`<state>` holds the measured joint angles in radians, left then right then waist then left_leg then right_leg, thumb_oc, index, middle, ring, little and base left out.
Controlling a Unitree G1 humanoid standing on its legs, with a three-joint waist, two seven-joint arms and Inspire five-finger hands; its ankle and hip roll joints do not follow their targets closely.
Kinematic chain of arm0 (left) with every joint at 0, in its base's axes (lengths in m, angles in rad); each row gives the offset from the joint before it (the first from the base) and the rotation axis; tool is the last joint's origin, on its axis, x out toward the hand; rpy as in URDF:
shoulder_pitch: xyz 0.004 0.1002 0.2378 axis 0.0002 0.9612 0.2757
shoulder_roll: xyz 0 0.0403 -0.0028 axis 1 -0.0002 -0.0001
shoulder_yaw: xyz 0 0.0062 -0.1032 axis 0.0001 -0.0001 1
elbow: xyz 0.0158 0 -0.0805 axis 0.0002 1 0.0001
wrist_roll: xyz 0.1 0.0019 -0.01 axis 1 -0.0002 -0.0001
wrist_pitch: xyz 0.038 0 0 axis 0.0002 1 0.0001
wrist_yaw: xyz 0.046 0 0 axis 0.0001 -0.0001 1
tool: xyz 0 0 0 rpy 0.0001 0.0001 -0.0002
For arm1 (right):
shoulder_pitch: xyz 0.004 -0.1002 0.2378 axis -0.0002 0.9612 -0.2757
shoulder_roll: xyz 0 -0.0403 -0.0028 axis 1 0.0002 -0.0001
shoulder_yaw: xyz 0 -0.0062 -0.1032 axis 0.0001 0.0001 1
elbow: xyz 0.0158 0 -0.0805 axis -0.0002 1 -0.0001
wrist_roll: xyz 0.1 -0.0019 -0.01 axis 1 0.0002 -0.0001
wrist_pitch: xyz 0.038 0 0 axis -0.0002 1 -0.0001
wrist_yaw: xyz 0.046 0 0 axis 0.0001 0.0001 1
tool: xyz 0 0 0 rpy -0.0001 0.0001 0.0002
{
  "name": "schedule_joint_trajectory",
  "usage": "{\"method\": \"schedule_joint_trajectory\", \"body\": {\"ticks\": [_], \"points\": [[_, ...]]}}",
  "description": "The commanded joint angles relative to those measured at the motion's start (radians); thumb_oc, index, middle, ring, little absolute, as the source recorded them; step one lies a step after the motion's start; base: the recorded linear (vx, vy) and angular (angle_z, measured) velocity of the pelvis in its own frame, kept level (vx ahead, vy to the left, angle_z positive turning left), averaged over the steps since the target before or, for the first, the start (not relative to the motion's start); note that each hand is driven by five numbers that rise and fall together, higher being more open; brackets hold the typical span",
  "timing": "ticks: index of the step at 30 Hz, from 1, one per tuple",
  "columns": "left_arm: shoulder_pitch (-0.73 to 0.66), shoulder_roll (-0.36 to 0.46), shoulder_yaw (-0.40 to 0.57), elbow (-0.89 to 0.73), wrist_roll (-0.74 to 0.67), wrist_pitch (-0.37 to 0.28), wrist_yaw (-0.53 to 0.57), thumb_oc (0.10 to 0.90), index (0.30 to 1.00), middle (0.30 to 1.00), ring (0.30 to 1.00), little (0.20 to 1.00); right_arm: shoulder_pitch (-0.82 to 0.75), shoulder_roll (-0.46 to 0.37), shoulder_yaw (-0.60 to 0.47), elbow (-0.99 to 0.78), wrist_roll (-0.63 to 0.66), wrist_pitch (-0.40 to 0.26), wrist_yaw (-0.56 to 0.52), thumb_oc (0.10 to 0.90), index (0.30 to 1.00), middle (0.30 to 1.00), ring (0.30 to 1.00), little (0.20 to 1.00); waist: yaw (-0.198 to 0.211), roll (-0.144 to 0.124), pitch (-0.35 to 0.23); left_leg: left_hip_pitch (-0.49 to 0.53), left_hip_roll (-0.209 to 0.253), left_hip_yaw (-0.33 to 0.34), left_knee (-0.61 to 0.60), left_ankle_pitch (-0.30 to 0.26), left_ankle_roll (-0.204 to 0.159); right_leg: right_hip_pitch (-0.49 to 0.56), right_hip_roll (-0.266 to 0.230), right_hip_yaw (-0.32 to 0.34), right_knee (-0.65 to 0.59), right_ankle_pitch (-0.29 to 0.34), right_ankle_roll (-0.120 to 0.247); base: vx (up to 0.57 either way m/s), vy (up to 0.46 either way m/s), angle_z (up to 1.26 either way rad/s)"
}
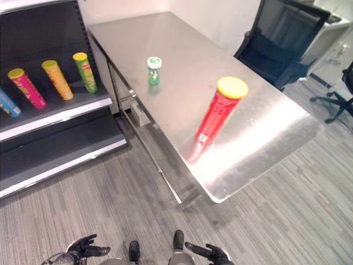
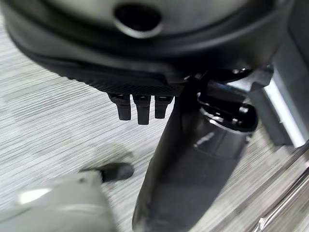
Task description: Put the goods on the table back onto the shelves and tidy them up.
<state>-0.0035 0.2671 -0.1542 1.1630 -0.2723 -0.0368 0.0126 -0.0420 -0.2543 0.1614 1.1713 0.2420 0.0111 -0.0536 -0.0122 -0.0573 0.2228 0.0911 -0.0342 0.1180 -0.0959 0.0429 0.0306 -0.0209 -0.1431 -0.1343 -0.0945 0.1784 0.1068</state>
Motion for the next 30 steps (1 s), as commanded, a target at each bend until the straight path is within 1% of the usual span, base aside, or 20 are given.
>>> {"method": "schedule_joint_trajectory", "body": {"ticks": [1,5,10,11,12,13,14,15,16,17,18,20,21,22,23,24,25,26,27,30], "points": [[-0.078,0.005,-0.014,0.006,0.025,-0.028,0.008,0.8,0.9,0.9,0.9,0.9,-0.009,-0.064,0.001,0.007,0.014,-0.016,-0.021,0.8,0.9,0.9,0.9,0.9,0.02,0.019,-0.008,-0.03,0.052,-0.031,0.01,-0.057,-0.058,0.027,-0.024,-0.009,0.007,-0.077,0.076,0.07,-0.046,-0.06],[-0.07,-0.002,-0.014,0.012,0.032,-0.027,0.008,0.8,0.9,0.9,0.9,0.9,0.001,-0.064,-0.015,0.002,0.025,-0.019,-0.03,0.8,0.9,0.9,0.9,0.9,0.014,0.021,-0.023,-0.017,0.062,-0.021,0.009,-0.063,-0.068,0.043,-0.02,-0.015,0.007,-0.091,0.078,0.07,-0.025,-0.03],[-0.053,-0.002,0.001,0.01,0.031,-0.028,0.011,0.8,0.9,0.9,0.9,0.9,0.036,-0.082,-0.117,0.043,0.085,-0.025,-0.056,0.8,0.9,0.9,0.9,0.9,-0.003,0.022,-0.049,0.019,0.077,0.0,0.009,-0.081,-0.08,0.079,-0.017,-0.025,0.007,-0.108,0.078,0.08,-0.012,0.0],[-0.041,0.01,0.019,-0.007,0.025,-0.026,0.009,0.8,0.9,0.9,0.9,0.9,0.048,-0.13,-0.21,0.051,0.13,-0.028,-0.076,0.8,0.9,0.9,0.9,0.9,-0.007,0.022,-0.054,0.031,0.081,0.005,0.009,-0.088,-0.083,0.089,-0.017,-0.028,0.007,-0.113,0.079,0.09,-0.002,-0.01],[-0.037,0.017,0.03,-0.018,0.021,-0.026,0.008,0.8,0.9,0.9,0.9,0.9,0.052,-0.164,-0.276,0.043,0.159,-0.036,-0.095,0.8,0.9,0.9,0.9,0.9,-0.012,0.022,-0.059,0.034,0.081,0.008,0.009,-0.091,-0.084,0.091,-0.017,-0.03,0.007,-0.114,0.08,0.09,0.001,-0.02],[-0.032,0.018,0.034,-0.03,0.023,-0.025,0.008,0.8,0.9,0.9,0.9,0.9,0.064,-0.193,-0.322,0.02,0.171,-0.041,-0.112,0.8,0.9,0.9,0.9,0.9,-0.013,0.023,-0.06,0.038,0.082,0.01,0.009,-0.095,-0.085,0.095,-0.017,-0.031,0.007,-0.116,0.082,0.07,0.007,-0.03],[-0.021,0.02,0.044,-0.048,0.031,-0.025,0.009,0.8,0.9,0.9,0.9,0.9,0.086,-0.247,-0.402,-0.038,0.18,-0.05,-0.142,0.8,0.9,0.9,0.9,0.9,-0.017,0.026,-0.063,0.044,0.083,0.011,0.009,-0.101,-0.085,0.1,-0.018,-0.034,0.007,-0.119,0.086,0.05,0.007,-0.05],[-0.021,0.02,0.044,-0.048,0.031,-0.025,0.009,0.8,0.9,0.9,0.9,0.9,0.086,-0.247,-0.402,-0.039,0.18,-0.05,-0.142,0.8,0.9,0.9,0.9,0.9,-0.017,0.026,-0.064,0.042,0.083,0.011,0.009,-0.1,-0.085,0.098,-0.018,-0.033,0.007,-0.118,0.086,0.06,0.013,-0.06],[-0.014,0.018,0.049,-0.059,0.041,-0.026,0.007,0.8,0.9,0.9,0.9,0.9,0.104,-0.302,-0.462,-0.119,0.18,-0.066,-0.17,0.8,0.9,0.9,0.9,0.9,-0.024,0.027,-0.064,0.051,0.085,0.012,0.009,-0.108,-0.087,0.105,-0.019,-0.034,0.007,-0.123,0.089,0.04,0.022,-0.04],[-0.007,0.012,0.052,-0.068,0.054,-0.026,0.007,0.8,0.9,0.9,0.9,0.9,0.115,-0.38,-0.529,-0.27,0.151,-0.094,-0.213,0.8,0.9,0.9,0.9,0.9,-0.033,0.027,-0.068,0.049,0.082,0.015,0.009,-0.108,-0.086,0.1,-0.023,-0.031,0.007,-0.12,0.09,0.05,0.027,-0.05],[-0.004,0.007,0.053,-0.064,0.064,-0.024,0.003,0.8,0.9,0.9,0.9,0.9,0.119,-0.44,-0.571,-0.4,0.131,-0.112,-0.227,0.8,0.9,0.9,0.9,0.9,-0.038,0.031,-0.065,0.056,0.084,0.02,0.009,-0.114,-0.087,0.104,-0.021,-0.029,0.007,-0.122,0.092,0.01,0.019,-0.06],[-0.004,0.0,0.043,-0.064,0.068,-0.025,0.001,0.8,0.9,0.9,0.9,0.9,0.105,-0.515,-0.617,-0.562,0.125,-0.152,-0.234,0.8,0.9,0.9,0.9,0.9,-0.041,0.031,-0.066,0.053,0.083,0.027,0.009,-0.111,-0.087,0.096,-0.021,-0.02,0.007,-0.115,0.091,0.0,0.005,-0.15],[0.001,0.008,0.035,-0.066,0.076,-0.025,-0.013,0.8,0.9,0.9,0.9,0.9,0.068,-0.6,-0.635,-0.706,0.148,-0.188,-0.202,0.8,0.9,0.9,0.9,0.9,-0.039,0.028,-0.07,0.057,0.086,0.031,0.009,-0.115,-0.089,0.096,-0.019,-0.017,0.007,-0.119,0.091,0.01,-0.003,-0.16],[0.003,0.01,0.027,-0.074,0.08,-0.025,-0.017,0.8,0.9,0.9,0.9,0.9,0.045,-0.625,-0.63,-0.758,0.159,-0.205,-0.191,0.8,0.9,0.9,0.9,0.9,-0.035,0.027,-0.073,0.052,0.086,0.034,0.009,-0.11,-0.09,0.091,-0.02,-0.016,0.007,-0.114,0.09,0.01,-0.006,-0.22],[0.004,0.009,0.029,-0.075,0.081,-0.025,-0.017,0.8,0.9,0.9,0.9,0.9,0.044,-0.626,-0.628,-0.759,0.159,-0.205,-0.191,0.8,0.9,0.9,0.9,0.9,-0.036,0.027,-0.073,0.051,0.086,0.034,0.009,-0.11,-0.09,0.09,-0.02,-0.016,0.007,-0.114,0.09,-0.01,-0.013,-0.13],[0.017,0.021,0.018,-0.104,0.089,-0.03,-0.032,0.8,0.9,0.9,0.9,0.9,0.002,-0.682,-0.604,-0.946,0.217,-0.243,-0.114,0.8,0.9,0.9,0.9,0.9,-0.03,0.023,-0.079,0.05,0.092,0.041,0.009,-0.106,-0.094,0.087,-0.019,-0.016,0.007,-0.113,0.09,0.0,-0.012,-0.06],[0.019,0.021,0.018,-0.105,0.089,-0.029,-0.032,0.8,0.9,0.9,0.9,0.9,0.004,-0.681,-0.605,-0.949,0.217,-0.242,-0.114,0.8,0.9,0.9,0.9,0.9,-0.03,0.023,-0.079,0.05,0.092,0.041,0.009,-0.107,-0.094,0.087,-0.019,-0.016,0.007,-0.114,0.089,0.01,-0.017,0.05],[0.024,0.023,0.014,-0.111,0.09,-0.03,-0.036,0.8,0.9,0.9,0.9,0.9,-0.008,-0.685,-0.588,-0.994,0.242,-0.246,-0.088,0.8,0.9,0.9,0.9,0.9,-0.027,0.022,-0.082,0.05,0.094,0.042,0.009,-0.106,-0.095,0.088,-0.019,-0.018,0.007,-0.114,0.089,0.01,-0.014,0.07],[0.033,0.022,0.0,-0.121,0.09,-0.032,-0.048,0.8,0.9,0.9,0.9,0.9,-0.05,-0.678,-0.545,-1.076,0.317,-0.267,-0.04,0.8,0.9,0.9,0.9,0.9,-0.015,0.019,-0.086,0.049,0.099,0.043,0.009,-0.103,-0.098,0.091,-0.018,-0.023,0.007,-0.115,0.087,0.0,0.0,0.0],[0.046,0.015,-0.007,-0.122,0.091,-0.032,-0.06,0.8,0.9,0.9,0.9,0.9,-0.081,-0.667,-0.473,-1.145,0.359,-0.252,0.024,0.8,0.9,0.9,0.9,0.9,-0.001,0.014,-0.093,0.047,0.103,0.042,0.009,-0.101,-0.102,0.095,-0.018,-0.035,0.007,-0.118,0.085,0.02,-0.018,0.09]]}}
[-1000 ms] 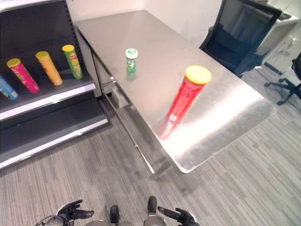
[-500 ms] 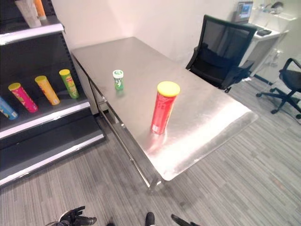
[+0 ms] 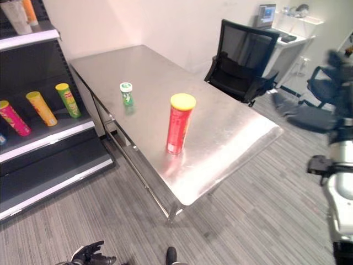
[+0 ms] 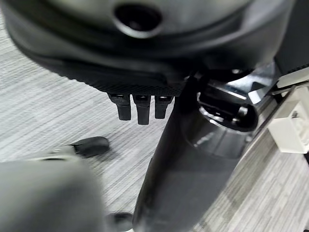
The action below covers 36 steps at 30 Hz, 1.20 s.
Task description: Put the goods on the table back onto the shelves and tidy them up.
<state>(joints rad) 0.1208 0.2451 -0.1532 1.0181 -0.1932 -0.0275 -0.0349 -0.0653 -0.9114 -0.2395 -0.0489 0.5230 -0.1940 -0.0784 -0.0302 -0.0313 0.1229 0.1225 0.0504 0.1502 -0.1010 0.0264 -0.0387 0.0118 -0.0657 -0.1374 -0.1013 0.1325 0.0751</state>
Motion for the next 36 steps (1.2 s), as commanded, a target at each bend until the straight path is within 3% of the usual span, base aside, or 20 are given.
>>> {"method": "schedule_joint_trajectory", "body": {"ticks": [1,8,23,36], "points": [[-0.076,0.035,-0.011,0.023,0.013,-0.041,-0.015,0.8,0.9,0.9,0.9,0.9,-0.066,-0.019,-0.057,0.07,0.079,-0.047,0.055,0.8,0.9,0.9,0.9,0.9,0.02,-0.013,0.006,0.015,0.019,0.009,0.014,-0.085,-0.034,0.064,-0.095,-0.034,0.014,-0.072,0.116,0.01,-0.008,0.11],[-0.069,0.029,-0.021,0.031,0.015,-0.045,-0.014,0.8,0.9,0.9,0.9,0.9,-0.129,-0.028,0.018,0.024,0.147,-0.043,0.103,0.8,0.9,0.9,0.9,0.9,0.037,-0.02,0.002,0.012,0.021,0.002,0.014,-0.081,-0.04,0.072,-0.097,-0.052,0.014,-0.075,0.114,0.01,-0.009,0.13],[-0.059,0.021,-0.024,0.042,0.023,-0.057,-0.019,0.8,0.9,0.9,0.9,0.9,-0.188,-0.104,0.129,0.036,0.146,-0.01,0.172,0.8,0.9,0.9,0.9,0.9,0.055,-0.03,-0.004,0.003,0.023,-0.01,0.014,-0.075,-0.048,0.081,-0.104,-0.084,0.014,-0.075,0.115,0.0,-0.002,0.03],[-0.06,0.019,-0.044,0.051,0.013,-0.06,-0.016,0.8,0.9,0.9,0.9,0.9,-0.346,-0.184,0.285,0.118,0.141,0.006,0.176,0.8,0.9,0.9,0.9,0.9,0.073,-0.044,-0.006,-0.003,0.028,-0.021,0.014,-0.07,-0.056,0.086,-0.103,-0.102,0.014,-0.08,0.113,0.0,-0.006,0.06]]}}
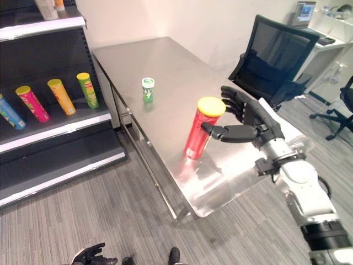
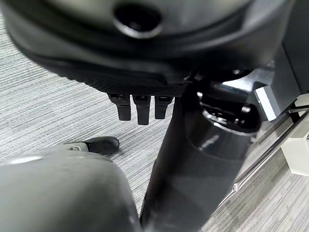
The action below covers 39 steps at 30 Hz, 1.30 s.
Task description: Put the goods on the table back onto the shelves and tidy them up.
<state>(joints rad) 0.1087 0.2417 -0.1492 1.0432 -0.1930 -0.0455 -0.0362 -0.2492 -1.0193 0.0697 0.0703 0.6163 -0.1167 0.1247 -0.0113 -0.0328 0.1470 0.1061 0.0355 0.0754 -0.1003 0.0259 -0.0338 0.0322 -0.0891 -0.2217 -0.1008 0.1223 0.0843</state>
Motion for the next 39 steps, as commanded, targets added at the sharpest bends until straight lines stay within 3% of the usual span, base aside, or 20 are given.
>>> {"method": "schedule_joint_trajectory", "body": {"ticks": [1,13,19,31,32,33,34,35,39], "points": [[-0.048,0.023,-0.048,0.026,0.011,-0.042,-0.014,0.8,0.9,0.9,0.9,0.9,-0.173,-0.086,-0.013,0.007,0.049,-0.067,-0.027,0.8,0.9,0.9,0.9,0.9,0.055,-0.044,-0.03,0.012,0.042,0.053,0.013,-0.068,-0.062,0.066,-0.079,-0.019,0.014,-0.07,0.104,0.0,-0.007,0.04],[-0.051,0.04,-0.06,0.037,0.005,-0.044,-0.017,0.8,0.9,0.9,0.9,0.9,-0.317,-0.253,0.167,0.033,0.084,-0.045,0.013,0.8,0.9,0.9,0.9,0.9,0.056,-0.064,-0.03,-0.006,0.046,0.043,0.013,-0.061,-0.073,0.056,-0.079,-0.03,0.014,-0.071,0.106,0.0,-0.001,0.03],[-0.05,0.044,-0.066,0.033,0.001,-0.047,-0.016,0.8,0.9,0.9,0.9,0.9,-0.386,-0.282,0.265,0.025,0.106,-0.039,0.033,0.8,0.9,0.9,0.9,0.9,0.056,-0.068,-0.03,-0.008,0.048,0.043,0.013,-0.059,-0.075,0.053,-0.077,-0.028,0.014,-0.074,0.106,0.0,0.0,0.0],[-0.046,0.041,-0.07,0.036,0.008,-0.046,-0.02,0.8,0.9,0.9,0.9,0.9,-0.437,-0.304,0.358,0.031,0.094,-0.022,0.054,0.8,0.9,0.9,0.9,0.9,0.058,-0.069,-0.033,-0.005,0.051,0.042,0.013,-0.06,-0.079,0.058,-0.074,-0.032,0.014,-0.079,0.105,0.0,0.0,0.0],[-0.047,0.042,-0.07,0.039,0.01,-0.047,-0.02,0.8,0.9,0.9,0.9,0.9,-0.438,-0.304,0.367,0.032,0.09,-0.02,0.055,0.753,0.829,0.829,0.829,0.829,0.058,-0.069,-0.031,-0.006,0.05,0.043,0.013,-0.06,-0.079,0.059,-0.074,-0.034,0.014,-0.078,0.105,0.0,0.0,0.0],[-0.047,0.042,-0.069,0.039,0.011,-0.046,-0.02,0.8,0.9,0.9,0.9,0.9,-0.438,-0.307,0.369,0.032,0.087,-0.02,0.055,0.59,0.585,0.585,0.585,0.585,0.057,-0.069,-0.031,-0.006,0.05,0.042,0.013,-0.06,-0.079,0.059,-0.075,-0.034,0.014,-0.078,0.105,0.0,0.0,0.0],[-0.047,0.042,-0.069,0.038,0.01,-0.047,-0.02,0.8,0.9,0.9,0.9,0.9,-0.437,-0.308,0.371,0.033,0.081,-0.019,0.055,0.56,0.54,0.54,0.54,0.54,0.056,-0.068,-0.031,-0.006,0.05,0.042,0.013,-0.06,-0.079,0.059,-0.075,-0.035,0.014,-0.078,0.105,0.0,0.0,0.0],[-0.046,0.042,-0.069,0.038,0.01,-0.047,-0.02,0.8,0.9,0.9,0.9,0.9,-0.437,-0.308,0.371,0.033,0.081,-0.019,0.055,0.4,0.3,0.3,0.3,0.3,0.056,-0.068,-0.031,-0.006,0.05,0.042,0.013,-0.06,-0.079,0.059,-0.075,-0.035,0.014,-0.078,0.105,0.0,0.0,0.0],[-0.045,0.044,-0.065,0.033,0.002,-0.05,-0.013,0.8,0.9,0.9,0.9,0.9,-0.451,-0.324,0.395,0.038,0.04,-0.016,0.049,0.4,0.3,0.3,0.3,0.3,0.055,-0.067,-0.03,-0.005,0.051,0.042,0.013,-0.06,-0.079,0.059,-0.076,-0.036,0.014,-0.077,0.104,0.0,0.0,0.0]]}}
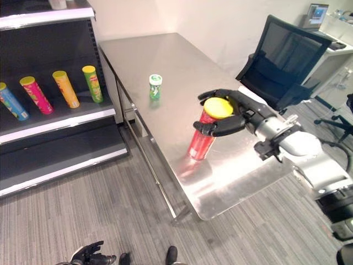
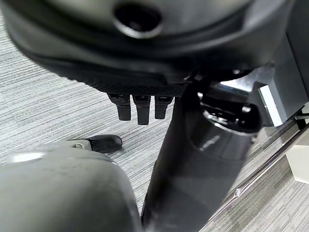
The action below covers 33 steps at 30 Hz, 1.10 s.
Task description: Put the goods on the table back onto the shelves and tidy them up.
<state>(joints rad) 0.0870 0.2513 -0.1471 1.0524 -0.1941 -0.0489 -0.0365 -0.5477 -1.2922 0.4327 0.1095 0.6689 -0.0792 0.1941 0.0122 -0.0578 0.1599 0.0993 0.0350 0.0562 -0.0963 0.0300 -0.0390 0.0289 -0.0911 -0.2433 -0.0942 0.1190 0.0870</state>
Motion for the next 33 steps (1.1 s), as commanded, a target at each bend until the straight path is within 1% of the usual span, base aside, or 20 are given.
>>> {"method": "schedule_joint_trajectory", "body": {"ticks": [1,5,8,12,13,15,17,18,20,22,23,24,25,26,27,28,30,31,32,33], "points": [[-0.023,0.034,-0.067,0.024,0.004,-0.046,-0.013,0.8,0.9,0.9,0.9,0.9,-0.151,-0.051,0.031,-0.002,-0.013,-0.053,-0.021,0.4,0.3,0.3,0.3,0.3,0.032,-0.043,-0.042,0.002,0.051,0.061,0.009,-0.064,-0.074,0.062,-0.074,-0.014,0.007,-0.074,0.102,0.0,0.0,0.0],[-0.022,0.031,-0.061,0.021,-0.001,-0.048,-0.005,0.8,0.9,0.9,0.9,0.9,-0.117,-0.03,-0.018,0.002,-0.04,-0.065,-0.046,0.4,0.3,0.3,0.3,0.3,0.03,-0.04,-0.04,0.003,0.052,0.061,0.009,-0.066,-0.073,0.063,-0.075,-0.015,0.007,-0.072,0.102,0.0,0.0,0.0],[-0.021,0.028,-0.05,0.016,-0.004,-0.049,0.002,0.8,0.9,0.9,0.9,0.9,-0.043,0.012,-0.135,-0.023,-0.08,-0.084,-0.093,0.4,0.3,0.3,0.3,0.3,0.027,-0.034,-0.037,0.004,0.053,0.059,0.009,-0.068,-0.069,0.063,-0.075,-0.013,0.007,-0.073,0.102,0.0,-0.037,0.01],[-0.018,0.026,-0.033,0.003,-0.005,-0.051,0.012,0.8,0.9,0.9,0.9,0.9,0.063,0.134,-0.331,-0.064,-0.112,-0.12,-0.165,0.4,0.3,0.3,0.3,0.3,0.032,-0.024,-0.034,0.004,0.057,0.048,0.009,-0.07,-0.065,0.066,-0.072,-0.018,0.007,-0.078,0.099,0.01,-0.051,0.02],[-0.012,0.027,-0.021,-0.011,-0.01,-0.051,0.014,0.8,0.9,0.9,0.9,0.9,0.082,0.204,-0.405,-0.092,-0.142,-0.139,-0.204,0.4,0.3,0.3,0.3,0.3,0.039,-0.015,-0.032,0.004,0.059,0.042,0.009,-0.072,-0.064,0.068,-0.07,-0.023,0.007,-0.084,0.098,0.03,-0.076,0.04],[-0.005,0.032,-0.013,-0.024,-0.018,-0.05,0.017,0.8,0.9,0.9,0.9,0.9,0.103,0.27,-0.469,-0.123,-0.171,-0.157,-0.243,0.4,0.3,0.3,0.3,0.3,0.047,-0.011,-0.029,0.003,0.064,0.03,0.009,-0.071,-0.064,0.07,-0.066,-0.025,0.007,-0.091,0.094,0.02,-0.073,0.03],[0.003,0.037,0.0,-0.06,-0.035,-0.053,0.023,0.8,0.9,0.9,0.9,0.9,0.104,0.298,-0.511,-0.158,-0.252,-0.177,-0.294,0.4,0.3,0.3,0.3,0.3,0.057,-0.007,-0.023,-0.005,0.068,0.01,0.009,-0.066,-0.064,0.067,-0.06,-0.024,0.007,-0.098,0.09,0.0,-0.063,0.06],[0.004,0.039,0.0,-0.061,-0.035,-0.053,0.023,0.8,0.9,0.9,0.9,0.9,0.107,0.3,-0.513,-0.161,-0.256,-0.175,-0.296,0.4,0.3,0.3,0.3,0.3,0.057,-0.007,-0.023,-0.006,0.068,0.009,0.009,-0.066,-0.065,0.067,-0.06,-0.025,0.007,-0.098,0.09,-0.02,-0.063,0.18],[0.003,0.045,0.003,-0.088,-0.056,-0.051,0.029,0.8,0.9,0.9,0.9,0.9,0.105,0.343,-0.538,-0.197,-0.283,-0.186,-0.318,0.4,0.3,0.3,0.3,0.3,0.064,-0.004,-0.01,-0.019,0.073,-0.009,0.01,-0.053,-0.061,0.063,-0.055,-0.018,0.007,-0.105,0.085,-0.06,-0.046,0.25],[-0.009,0.052,-0.015,-0.137,-0.069,-0.056,0.029,0.8,0.9,0.9,0.9,0.9,0.085,0.379,-0.558,-0.227,-0.306,-0.209,-0.352,0.4,0.3,0.3,0.3,0.3,0.079,-0.01,0.039,-0.132,0.064,-0.036,0.172,-0.086,-0.069,0.061,-0.068,-0.031,0.007,-0.108,0.072,-0.2,0.01,0.27],[-0.023,0.054,-0.025,-0.169,-0.089,-0.058,0.028,0.8,0.9,0.9,0.9,0.9,0.089,0.402,-0.579,-0.248,-0.321,-0.216,-0.373,0.4,0.3,0.3,0.3,0.3,0.08,-0.005,0.058,-0.192,0.088,-0.059,0.231,-0.081,-0.092,0.065,-0.081,-0.056,0.008,-0.11,0.068,-0.15,0.07,0.44],[-0.023,0.054,-0.026,-0.169,-0.089,-0.057,0.028,0.8,0.9,0.9,0.9,0.9,0.09,0.402,-0.58,-0.249,-0.321,-0.216,-0.373,0.4,0.3,0.3,0.3,0.3,0.078,-0.005,0.058,-0.194,0.088,-0.061,0.233,-0.082,-0.092,0.064,-0.08,-0.058,0.008,-0.11,0.068,-0.06,0.267,0.69],[-0.029,0.058,-0.025,-0.188,-0.093,-0.064,0.031,0.8,0.9,0.9,0.9,0.9,0.097,0.418,-0.597,-0.261,-0.332,-0.219,-0.386,0.4,0.3,0.3,0.3,0.3,0.073,-0.003,0.055,-0.198,0.154,-0.073,0.211,-0.052,-0.11,0.069,-0.106,-0.066,0.007,-0.106,0.085,0.02,0.335,0.79],[-0.034,0.064,-0.025,-0.19,-0.091,-0.069,0.034,0.8,0.9,0.9,0.9,0.9,0.098,0.418,-0.604,-0.27,-0.351,-0.22,-0.401,0.4,0.3,0.3,0.3,0.3,0.065,-0.003,0.051,-0.194,0.197,-0.07,0.188,-0.029,-0.118,0.068,-0.128,-0.069,0.007,-0.104,0.099,0.04,0.485,0.77],[-0.034,0.07,-0.025,-0.199,-0.084,-0.073,0.036,0.8,0.9,0.9,0.9,0.9,0.101,0.42,-0.62,-0.281,-0.361,-0.221,-0.41,0.4,0.3,0.3,0.3,0.3,0.058,0.001,0.048,-0.196,0.234,-0.059,0.169,-0.001,-0.123,0.067,-0.149,-0.072,0.007,-0.102,0.114,0.04,0.479,0.41],[-0.029,0.082,-0.026,-0.213,-0.078,-0.081,0.035,0.8,0.9,0.9,0.9,0.9,0.106,0.426,-0.628,-0.297,-0.371,-0.222,-0.412,0.4,0.3,0.3,0.3,0.3,0.056,0.01,0.04,-0.184,0.25,-0.066,0.149,0.007,-0.133,0.056,-0.166,-0.062,0.007,-0.099,0.128,0.06,0.487,0.17],[-0.022,0.097,-0.022,-0.227,-0.067,-0.082,0.032,0.8,0.9,0.9,0.9,0.9,0.122,0.425,-0.655,-0.322,-0.385,-0.22,-0.416,0.4,0.3,0.3,0.3,0.3,0.051,0.034,0.013,-0.146,0.247,-0.105,0.098,-0.006,-0.16,0.046,-0.198,-0.049,0.007,-0.073,0.15,0.07,0.531,-0.16],[-0.019,0.104,-0.018,-0.22,-0.058,-0.08,0.03,0.8,0.9,0.9,0.9,0.9,0.138,0.416,-0.683,-0.328,-0.406,-0.219,-0.426,0.4,0.3,0.3,0.3,0.3,0.043,0.048,-0.006,-0.126,0.229,-0.116,0.068,-0.03,-0.161,0.042,-0.229,-0.054,0.007,-0.044,0.167,0.07,0.532,-0.32],[-0.016,0.11,-0.014,-0.215,-0.046,-0.078,0.025,0.8,0.9,0.9,0.9,0.9,0.147,0.421,-0.699,-0.342,-0.429,-0.215,-0.43,0.4,0.3,0.3,0.3,0.3,0.037,0.051,-0.014,-0.111,0.208,-0.119,0.056,-0.048,-0.152,0.028,-0.254,-0.049,0.008,-0.014,0.173,0.03,0.482,-0.24],[-0.012,0.119,-0.007,-0.212,-0.043,-0.08,0.024,0.8,0.9,0.9,0.9,0.9,0.15,0.421,-0.712,-0.354,-0.456,-0.213,-0.442,0.4,0.3,0.3,0.3,0.3,0.034,0.049,-0.014,-0.102,0.188,-0.112,0.054,-0.062,-0.142,0.007,-0.28,-0.041,0.015,0.053,0.175,-0.06,0.436,-0.13]]}}
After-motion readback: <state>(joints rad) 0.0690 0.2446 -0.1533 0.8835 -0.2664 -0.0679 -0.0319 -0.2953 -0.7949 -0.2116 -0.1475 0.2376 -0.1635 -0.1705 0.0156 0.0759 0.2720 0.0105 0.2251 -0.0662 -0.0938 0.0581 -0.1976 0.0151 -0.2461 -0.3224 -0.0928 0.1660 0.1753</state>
